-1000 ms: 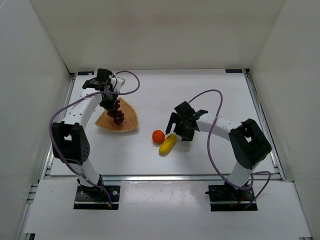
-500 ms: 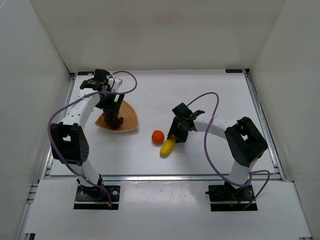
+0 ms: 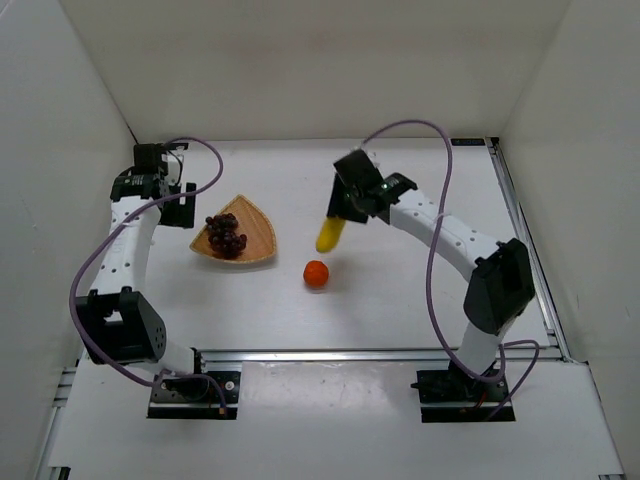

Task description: Place and organize the fake fruits in the fruit bowl

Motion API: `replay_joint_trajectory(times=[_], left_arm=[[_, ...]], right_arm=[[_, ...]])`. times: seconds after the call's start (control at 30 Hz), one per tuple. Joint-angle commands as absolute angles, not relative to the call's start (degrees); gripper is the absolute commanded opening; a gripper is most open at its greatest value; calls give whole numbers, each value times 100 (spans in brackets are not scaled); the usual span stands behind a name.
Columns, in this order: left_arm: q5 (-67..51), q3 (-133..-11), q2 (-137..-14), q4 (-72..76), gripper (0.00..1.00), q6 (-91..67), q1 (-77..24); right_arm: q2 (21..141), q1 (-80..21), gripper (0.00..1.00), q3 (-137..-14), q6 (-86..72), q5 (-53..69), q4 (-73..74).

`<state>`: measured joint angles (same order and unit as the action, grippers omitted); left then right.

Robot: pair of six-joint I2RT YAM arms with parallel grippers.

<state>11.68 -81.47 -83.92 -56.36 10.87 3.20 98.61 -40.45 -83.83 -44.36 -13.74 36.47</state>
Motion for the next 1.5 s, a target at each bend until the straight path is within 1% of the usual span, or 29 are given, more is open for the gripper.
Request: replay_joint_trajectory(times=[0.0,0.03,0.1,0.13,0.23,0.3,0.37,0.4,0.5,0.53,0.63,0.67,0.73,0.77,0.8,0.87,1.0,1.03,1.1,1.13,1.17,1.2,1.23,1.27,1.3,1.33,1.37,1.4,1.47], left_arm=[[1214,-7980,-8200,-5529,100,914,632],[1161,-7980,-8200,-5528,100,914,633],[1099,-7980,-8261,-5528,100,914,703],[1099,-7980,-8262,-5528,100,914,703],[1028,-8033,-8323,-5528,100,914,703],[967,-8085,-8384,-5528,100,914,703],[905,-8086,-8385,-5528,100,861,703],[836,-8138,-8446,-5528,100,861,703],[773,-8139,-8446,-5528,100,861,703],[695,-8139,-8498,-5581,100,861,703],[545,-8139,-8551,-5643,100,800,703],[545,-8139,-8552,-5643,100,800,703],[492,-8086,-8552,-5695,100,800,703],[431,-8086,-8552,-5695,100,800,703],[326,-8086,-8552,-5695,100,800,703],[325,-8086,-8604,-5748,100,861,389],[387,-8435,-8604,-5748,100,1063,-315],[387,-8577,-8604,-5748,100,1063,-456],[133,-8981,-8657,-5818,100,1125,-895],[36,-9087,-8831,-5931,100,1125,-1070],[-226,-9175,-8920,-6028,100,1186,-1464],[-324,-9245,-9025,-6116,100,1239,-1694],[-412,-9307,-9131,-6195,100,1318,-1922],[-552,-9308,-9349,-6248,100,1318,-2386],[-554,-9308,-9482,-6310,100,1388,-2617],[-615,-9308,-9623,-6311,100,1450,-2854],[-615,-9308,-9946,-6371,100,1450,-3309],[-615,-9369,-10106,-6424,100,1520,-3505],[-615,-9456,-10518,-6425,100,1581,-3839]], right_arm=[[10421,-4236,1,-9924,-3439,-1339,3455],[10955,-4315,1,-10332,-3376,-1153,3454],[11511,-4395,1,-11097,-3322,-740,3402],[12053,-4464,1,-11797,-3322,-268,3323],[12960,-4518,1,-12593,-3532,481,3033],[13296,-4518,1,-12718,-3717,1008,2474],[13455,-4518,3,-12595,-4042,1308,2067],[13595,-4570,3,-12595,-4113,1397,1831],[13772,-4701,8,-12727,-3991,1222,1776],[13842,-4754,14,-12787,-3938,1169,1775],[13965,-4755,28,-12788,-3937,1440,1775],[13966,-4755,46,-12788,-3885,1537,1775],[13966,-4755,70,-12788,-3885,1669,1854],[13966,-4755,88,-12788,-3833,1722,1941],[13879,-4755,99,-12788,-3771,1784,1942],[13607,-4755,99,-12736,-3675,1784,1995],[12869,-4755,99,-12376,-3551,908,2293],[12476,-4677,99,-12097,-3551,662,2398],[12008,-4518,99,-11666,-3717,-313,2820],[11484,-4352,99,-11080,-3831,-708,2987],[11200,-4255,99,-10735,-4093,-1086,3345],[10928,-4132,99,-10366,-4252,-1734,3523],[10368,-3835,99,-9979,-4402,-1966,3681],[10093,-3667,99,-9106,-4621,-2099,3796],[9820,-3326,99,-8653,-4693,-2153,3849],[9304,-3166,99,-8222,-4754,-2153,3850],[9073,-3025,99,-7835,-4807,-2153,3850],[8661,-2797,99,-7161,-4808,-2223,3850],[8290,-2629,99,-6621,-4869,-2319,3850]])
